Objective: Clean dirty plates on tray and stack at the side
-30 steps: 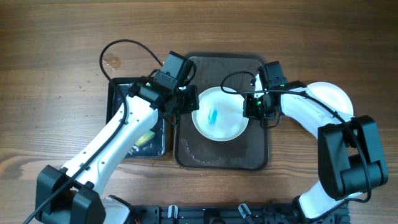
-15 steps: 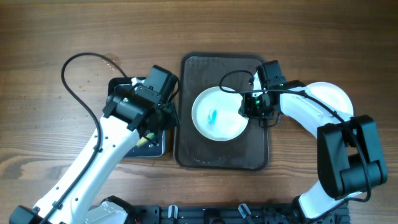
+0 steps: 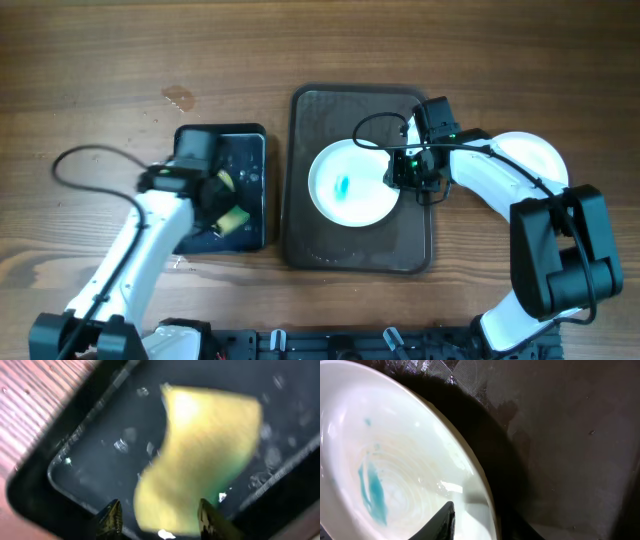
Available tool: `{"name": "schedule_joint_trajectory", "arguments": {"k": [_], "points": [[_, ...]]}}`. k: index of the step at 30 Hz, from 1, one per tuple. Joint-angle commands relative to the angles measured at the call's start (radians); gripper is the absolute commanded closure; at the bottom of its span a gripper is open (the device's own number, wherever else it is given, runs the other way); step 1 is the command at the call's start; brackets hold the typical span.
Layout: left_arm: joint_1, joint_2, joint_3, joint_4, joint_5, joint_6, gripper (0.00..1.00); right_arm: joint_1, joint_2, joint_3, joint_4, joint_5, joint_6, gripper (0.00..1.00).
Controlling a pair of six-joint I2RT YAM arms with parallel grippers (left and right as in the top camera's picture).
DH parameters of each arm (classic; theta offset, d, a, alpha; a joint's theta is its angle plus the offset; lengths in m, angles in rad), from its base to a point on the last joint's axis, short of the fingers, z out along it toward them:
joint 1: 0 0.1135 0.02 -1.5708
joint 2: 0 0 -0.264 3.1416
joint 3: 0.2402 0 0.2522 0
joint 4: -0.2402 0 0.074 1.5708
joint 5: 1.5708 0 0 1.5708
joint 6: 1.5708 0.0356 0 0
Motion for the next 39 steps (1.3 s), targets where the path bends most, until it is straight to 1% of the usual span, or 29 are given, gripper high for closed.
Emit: {"name": "schedule_joint_trajectory", "arguments": {"k": [1, 3, 5, 7, 8, 9, 10, 11, 12, 13, 16, 18, 23, 25, 27, 31, 34, 35, 36, 37, 39], "points": [[0.184, 0.002, -0.053, 0.066, 0.275, 0.237, 0.46, 0.000, 0.060, -0.031, -0.016, 0.063, -0.002, 0.68], [0.216, 0.002, -0.084, 0.085, 0.270, 0.247, 0.41, 0.000, 0.060, -0.031, -0.016, 0.063, 0.000, 0.68], [0.228, 0.003, -0.138, 0.155, 0.273, 0.250, 0.39, 0.000, 0.060, -0.031, -0.016, 0.063, 0.000, 0.68], [0.228, 0.003, -0.192, 0.247, 0.293, 0.274, 0.39, 0.000, 0.060, -0.031, -0.016, 0.063, 0.000, 0.68], [0.228, 0.003, -0.217, 0.287, 0.304, 0.285, 0.42, 0.000, 0.060, -0.031, -0.016, 0.063, 0.000, 0.68], [0.228, 0.003, -0.243, 0.326, 0.309, 0.292, 0.47, 0.000, 0.060, -0.031, -0.016, 0.063, 0.000, 0.68], [0.228, 0.003, -0.257, 0.351, 0.309, 0.292, 0.54, 0.000, 0.060, -0.031, -0.016, 0.063, 0.000, 0.68], [0.228, 0.003, -0.262, 0.360, 0.309, 0.291, 0.64, 0.000, 0.060, -0.031, -0.016, 0.063, 0.000, 0.68], [0.229, 0.003, -0.264, 0.369, 0.309, 0.291, 0.83, 0.000, 0.060, -0.031, -0.017, 0.063, 0.000, 0.68], [0.228, 0.003, -0.263, 0.372, 0.310, 0.291, 0.96, 0.000, 0.060, -0.031, -0.017, 0.063, 0.000, 0.68], [0.229, -0.005, -0.232, 0.340, 0.309, 0.291, 0.96, 0.000, 0.060, -0.031, -0.018, 0.063, 0.000, 0.68], [0.228, -0.011, -0.165, 0.257, 0.275, 0.289, 0.96, 0.000, 0.060, -0.031, -0.018, 0.063, 0.000, 0.68], [0.228, -0.012, 0.041, 0.002, 0.055, 0.264, 0.96, 0.000, 0.060, -0.031, -0.016, 0.063, 0.000, 0.68], [0.220, -0.012, 0.100, -0.070, 0.000, 0.256, 0.96, 0.000, 0.060, -0.031, -0.017, 0.063, 0.000, 0.68], [0.195, -0.012, 0.109, -0.087, -0.029, 0.245, 0.96, 0.000, 0.060, -0.031, -0.017, 0.063, -0.002, 0.68], [0.098, 0.020, 0.109, -0.097, -0.158, 0.203, 0.96, 0.000, 0.060, -0.031, -0.017, 0.063, -0.002, 0.68], [0.022, 0.072, 0.109, -0.071, -0.183, 0.190, 0.96, 0.000, 0.060, -0.031, -0.018, 0.063, -0.002, 0.68], [0.006, 0.091, 0.109, -0.093, -0.207, 0.158, 0.96, 0.000, 0.060, -0.031, -0.020, 0.063, -0.001, 0.68], [-0.002, 0.107, 0.109, -0.151, -0.298, 0.071, 0.96, 0.000, 0.060, -0.031, -0.026, 0.060, 0.000, 0.68], [0.002, 0.107, 0.109, -0.175, -0.349, 0.040, 0.96, 0.000, 0.060, -0.031, -0.027, 0.060, -0.001, 0.68], [0.017, 0.098, 0.109, -0.198, -0.380, -0.002, 0.96, 0.000, 0.060, -0.031, -0.027, 0.060, -0.001, 0.68]]}}
